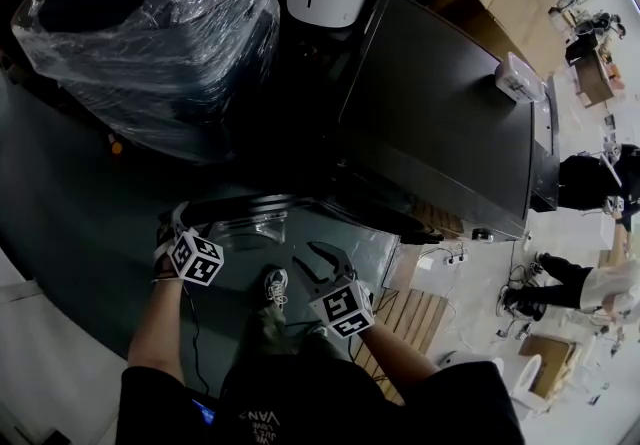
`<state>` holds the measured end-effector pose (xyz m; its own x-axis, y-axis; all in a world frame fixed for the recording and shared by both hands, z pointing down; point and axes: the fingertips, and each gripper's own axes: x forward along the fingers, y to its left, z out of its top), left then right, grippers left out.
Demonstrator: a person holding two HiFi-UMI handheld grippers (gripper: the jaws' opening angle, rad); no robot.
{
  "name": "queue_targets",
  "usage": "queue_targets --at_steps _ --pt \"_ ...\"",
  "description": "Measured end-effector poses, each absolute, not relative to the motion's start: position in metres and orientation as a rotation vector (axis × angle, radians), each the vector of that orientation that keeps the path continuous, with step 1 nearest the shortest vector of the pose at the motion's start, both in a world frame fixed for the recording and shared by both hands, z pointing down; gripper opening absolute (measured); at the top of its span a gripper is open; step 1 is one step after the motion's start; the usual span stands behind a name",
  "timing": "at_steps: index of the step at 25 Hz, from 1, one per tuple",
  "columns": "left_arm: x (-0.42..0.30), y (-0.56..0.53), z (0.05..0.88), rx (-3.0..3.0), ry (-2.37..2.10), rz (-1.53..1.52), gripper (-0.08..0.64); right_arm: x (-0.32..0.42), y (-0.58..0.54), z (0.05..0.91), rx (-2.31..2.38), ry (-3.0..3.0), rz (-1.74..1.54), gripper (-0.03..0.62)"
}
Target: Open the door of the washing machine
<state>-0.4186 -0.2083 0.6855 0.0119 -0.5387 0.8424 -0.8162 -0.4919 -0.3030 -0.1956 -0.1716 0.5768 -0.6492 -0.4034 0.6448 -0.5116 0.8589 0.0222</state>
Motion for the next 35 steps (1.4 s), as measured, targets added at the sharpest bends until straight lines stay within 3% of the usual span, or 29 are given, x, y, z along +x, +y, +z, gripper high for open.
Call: queue_targets --at_steps 7,17,24,26,35 --pt "-0.411 -0.206 0.654 1.936 -1.624 1.291 0.291 -0.178 -0.170 0.561 0.688 -2.392 0.221 0.161" --pt "-0.334 -0.179 0.573 1.976 -1.874 0.941 0.287 -0.141 -0.144 0.531 0.755 -2.446 0.161 0.117" --pt "-0.280 -0.140 0.521 2.018 -1.968 0.815 0.099 -0.096 -0.111 0.508 0.818 -2.476 0.146 0.005" --pt "-0.266 -0.127 0.511 2.019 -1.972 0.774 0.063 -0.082 -0.100 0.502 0.839 -2.479 0.149 0.005" --pt "-0.202 -0.069 0.482 2.110 -1.881 0.727 0.023 -0.030 -0.058 0.476 0.965 -2.497 0.177 0.003"
